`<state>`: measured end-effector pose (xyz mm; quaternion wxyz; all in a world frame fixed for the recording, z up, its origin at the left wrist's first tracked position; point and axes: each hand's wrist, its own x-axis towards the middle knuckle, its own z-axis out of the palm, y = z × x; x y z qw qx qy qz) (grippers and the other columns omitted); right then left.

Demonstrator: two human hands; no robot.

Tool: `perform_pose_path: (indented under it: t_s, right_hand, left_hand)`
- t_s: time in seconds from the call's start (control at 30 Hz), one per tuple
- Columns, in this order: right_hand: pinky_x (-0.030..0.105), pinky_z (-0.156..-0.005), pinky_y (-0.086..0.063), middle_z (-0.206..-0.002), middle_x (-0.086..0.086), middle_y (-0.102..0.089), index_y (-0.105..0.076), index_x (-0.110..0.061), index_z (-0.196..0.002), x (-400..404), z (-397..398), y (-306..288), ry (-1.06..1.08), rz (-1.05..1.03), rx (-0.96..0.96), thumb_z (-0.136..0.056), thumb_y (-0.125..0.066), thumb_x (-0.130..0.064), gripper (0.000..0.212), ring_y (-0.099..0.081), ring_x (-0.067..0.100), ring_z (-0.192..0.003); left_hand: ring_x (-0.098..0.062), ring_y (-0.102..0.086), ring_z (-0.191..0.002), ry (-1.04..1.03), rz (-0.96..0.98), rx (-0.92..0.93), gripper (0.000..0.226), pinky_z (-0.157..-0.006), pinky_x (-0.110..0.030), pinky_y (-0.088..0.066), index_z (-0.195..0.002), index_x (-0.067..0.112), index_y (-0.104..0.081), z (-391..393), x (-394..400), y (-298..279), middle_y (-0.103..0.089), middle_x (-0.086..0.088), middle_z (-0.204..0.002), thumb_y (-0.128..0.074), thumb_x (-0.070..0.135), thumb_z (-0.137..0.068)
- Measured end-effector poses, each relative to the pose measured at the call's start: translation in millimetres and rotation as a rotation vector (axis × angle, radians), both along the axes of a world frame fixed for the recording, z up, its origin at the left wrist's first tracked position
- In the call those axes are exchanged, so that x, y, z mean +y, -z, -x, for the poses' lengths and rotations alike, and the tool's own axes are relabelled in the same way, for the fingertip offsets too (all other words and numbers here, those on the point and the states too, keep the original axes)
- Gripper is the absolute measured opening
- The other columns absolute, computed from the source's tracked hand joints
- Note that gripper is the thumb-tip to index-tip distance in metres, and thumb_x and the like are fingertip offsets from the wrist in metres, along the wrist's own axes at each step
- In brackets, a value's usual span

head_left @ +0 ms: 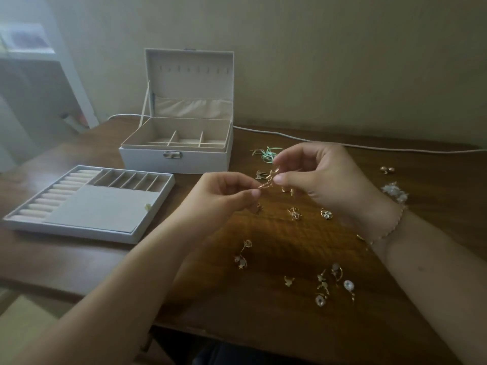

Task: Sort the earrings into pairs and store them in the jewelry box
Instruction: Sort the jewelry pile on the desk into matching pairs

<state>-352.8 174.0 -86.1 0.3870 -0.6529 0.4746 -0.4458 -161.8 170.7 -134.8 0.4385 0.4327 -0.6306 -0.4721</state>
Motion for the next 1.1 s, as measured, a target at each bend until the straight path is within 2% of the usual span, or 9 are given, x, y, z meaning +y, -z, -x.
perform_pose_path:
  t_s: [0.13, 0.3, 0.43, 0.57, 0.63, 0.77, 0.93, 1.1]
  right_hand:
    - [0.015, -0.054, -0.047, -0.080, 0.005, -0.071, -0.072, -0.012, -0.090, 1.2, -9.3, 17.3, -0.077, -0.130, 0.079, -0.076, -0.076, 0.001, 0.020, -0.062, 0.009, -0.064]
    - [0.020, -0.068, -0.056, -0.085, -0.004, -0.073, -0.072, -0.024, -0.096, 3.5, -20.1, 33.8, -0.212, -0.160, 0.335, -0.076, -0.078, -0.011, 0.025, -0.069, 0.009, -0.076]
    - [0.018, -0.067, -0.051, -0.090, -0.014, -0.067, -0.065, -0.038, -0.098, 6.0, -21.7, 34.0, -0.288, -0.008, 0.611, -0.080, -0.073, -0.016, 0.029, -0.063, 0.005, -0.080]
    - [0.023, -0.092, -0.046, -0.119, -0.020, -0.051, -0.063, -0.040, -0.114, 11.2, -23.2, 38.3, -0.477, 0.108, 0.924, -0.087, -0.062, -0.020, 0.033, -0.049, 0.000, -0.107]
    - [0.031, -0.096, -0.045, -0.122, -0.020, -0.048, -0.063, -0.041, -0.113, 12.5, -24.5, 40.9, -0.501, 0.142, 0.981, -0.089, -0.061, -0.026, 0.028, -0.046, 0.004, -0.113]
    - [0.033, -0.088, -0.049, -0.109, -0.021, -0.049, -0.066, -0.035, -0.095, 14.4, -18.6, 38.2, -0.502, 0.178, 1.007, -0.089, -0.063, -0.035, 0.007, -0.049, 0.002, -0.100]
    - [0.030, -0.084, -0.049, -0.105, -0.022, -0.047, -0.062, -0.034, -0.091, 22.4, -0.2, 37.1, -0.514, 0.190, 1.095, -0.092, -0.058, -0.033, 0.004, -0.048, 0.000, -0.096]
    - [0.028, -0.083, -0.046, -0.106, -0.020, -0.047, -0.054, -0.038, -0.097, 30.8, 9.5, 36.7, -0.480, 0.250, 1.173, -0.096, -0.049, -0.035, 0.005, -0.043, 0.002, -0.100]
  left_hand:
    - [-0.011, -0.066, -0.071, -0.057, 0.094, -0.204, 0.009, -0.074, -0.029, -0.052, -0.083, 0.021, -0.073, -17.0, 2.2, 4.0, -0.072, 0.000, -0.072, -0.069, 0.016, -0.089]
    - [-0.014, -0.067, -0.073, -0.035, 0.080, -0.178, 0.007, -0.072, -0.027, -0.052, -0.086, 0.014, -0.072, -30.6, 5.3, 8.0, -0.072, -0.002, -0.077, -0.066, 0.013, -0.091]
    - [-0.030, -0.069, -0.089, -0.016, 0.059, -0.158, 0.010, -0.081, -0.040, -0.055, -0.089, 0.010, -0.070, -36.6, 5.1, 6.4, -0.075, -0.008, -0.090, -0.062, 0.012, -0.094]
    - [-0.025, -0.070, -0.081, -0.005, -0.011, -0.163, 0.013, -0.082, -0.041, -0.054, -0.085, 0.011, -0.069, -42.0, 3.3, 7.5, -0.074, -0.009, -0.083, -0.060, 0.010, -0.094]
    - [-0.022, -0.069, -0.077, 0.017, -0.056, -0.164, 0.014, -0.079, -0.039, -0.055, -0.084, 0.012, -0.070, -42.4, 2.0, 8.7, -0.072, -0.010, -0.079, -0.061, 0.010, -0.094]
    - [-0.013, -0.065, -0.072, 0.057, 0.020, -0.395, 0.013, -0.076, -0.032, -0.053, -0.082, 0.020, -0.071, -39.4, 0.7, 9.5, -0.071, -0.001, -0.075, -0.065, 0.014, -0.092]
    - [-0.003, -0.064, -0.078, 0.121, 0.156, -0.734, 0.006, -0.072, -0.022, -0.054, -0.089, 0.029, -0.071, -30.9, 1.3, 6.2, -0.070, 0.012, -0.085, -0.068, 0.024, -0.090]
    - [0.000, -0.059, -0.078, 0.155, 0.249, -0.841, 0.006, -0.066, -0.016, -0.050, -0.087, 0.032, -0.069, -15.7, 0.4, 7.3, -0.064, 0.015, -0.085, -0.068, 0.026, -0.089]
